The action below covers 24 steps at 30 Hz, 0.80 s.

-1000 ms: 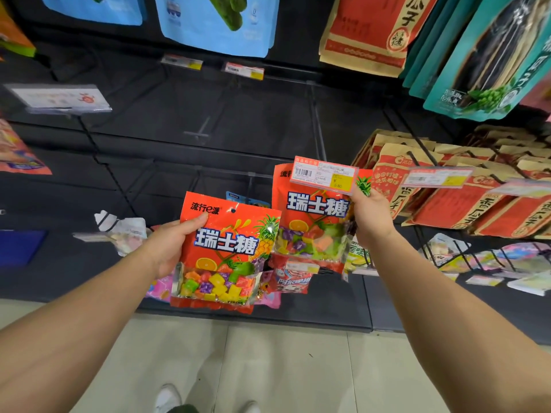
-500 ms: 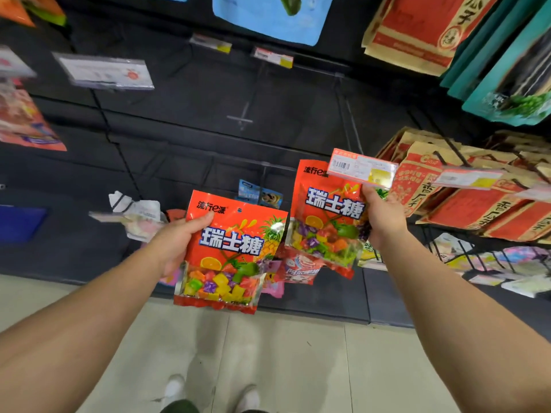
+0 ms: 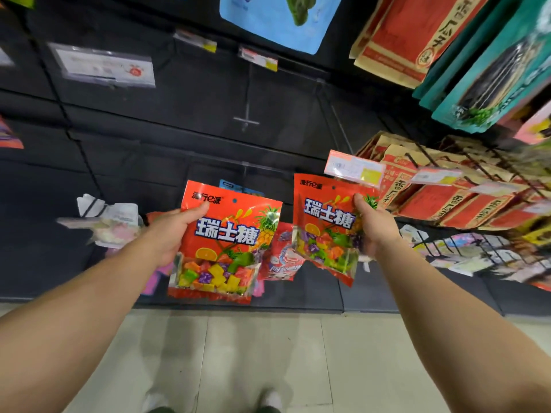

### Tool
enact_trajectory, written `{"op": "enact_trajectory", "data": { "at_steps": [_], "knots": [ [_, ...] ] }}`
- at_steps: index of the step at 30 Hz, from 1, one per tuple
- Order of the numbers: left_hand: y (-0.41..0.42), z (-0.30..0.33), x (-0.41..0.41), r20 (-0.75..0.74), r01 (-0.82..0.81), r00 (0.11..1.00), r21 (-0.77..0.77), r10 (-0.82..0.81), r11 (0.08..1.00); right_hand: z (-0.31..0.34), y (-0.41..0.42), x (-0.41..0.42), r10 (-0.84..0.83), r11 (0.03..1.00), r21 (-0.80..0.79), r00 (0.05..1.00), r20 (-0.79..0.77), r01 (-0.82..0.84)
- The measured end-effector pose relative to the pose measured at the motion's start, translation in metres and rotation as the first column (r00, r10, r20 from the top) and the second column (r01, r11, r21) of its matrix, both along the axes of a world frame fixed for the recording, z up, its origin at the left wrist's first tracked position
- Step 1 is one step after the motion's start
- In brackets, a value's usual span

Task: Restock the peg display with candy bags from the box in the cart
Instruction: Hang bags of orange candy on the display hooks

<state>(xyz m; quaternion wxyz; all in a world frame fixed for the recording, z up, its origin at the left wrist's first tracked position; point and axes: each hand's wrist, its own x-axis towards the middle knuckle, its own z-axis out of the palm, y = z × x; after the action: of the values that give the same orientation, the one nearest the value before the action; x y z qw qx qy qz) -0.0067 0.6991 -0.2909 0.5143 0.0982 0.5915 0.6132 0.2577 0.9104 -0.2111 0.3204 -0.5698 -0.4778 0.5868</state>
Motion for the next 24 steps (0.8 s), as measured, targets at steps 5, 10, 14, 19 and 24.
{"op": "enact_trajectory", "data": {
  "at_steps": [5,10,14,19,24],
  "knots": [
    [0.010,0.004,0.009,-0.046,-0.050,0.998,0.021,0.051,0.999,0.008,0.016,0.004,0.023,0.997,0.082,0.997,-0.078,-0.016],
    [0.034,-0.002,0.032,-0.107,-0.142,0.982,0.102,0.153,0.985,-0.007,0.038,0.013,0.183,0.976,0.132,0.981,-0.067,-0.173],
    [0.047,-0.008,0.055,-0.126,-0.186,0.971,0.131,0.202,0.974,-0.030,0.046,0.024,0.266,0.956,0.151,0.961,-0.071,-0.253],
    [0.051,-0.014,0.057,-0.166,-0.235,0.951,0.163,0.262,0.958,-0.042,0.055,0.027,0.318,0.938,0.197,0.935,-0.154,-0.287],
    [0.057,-0.026,0.055,-0.189,-0.251,0.939,0.189,0.286,0.949,-0.051,0.055,0.018,0.328,0.928,0.257,0.919,-0.219,-0.270]
  ]
}}
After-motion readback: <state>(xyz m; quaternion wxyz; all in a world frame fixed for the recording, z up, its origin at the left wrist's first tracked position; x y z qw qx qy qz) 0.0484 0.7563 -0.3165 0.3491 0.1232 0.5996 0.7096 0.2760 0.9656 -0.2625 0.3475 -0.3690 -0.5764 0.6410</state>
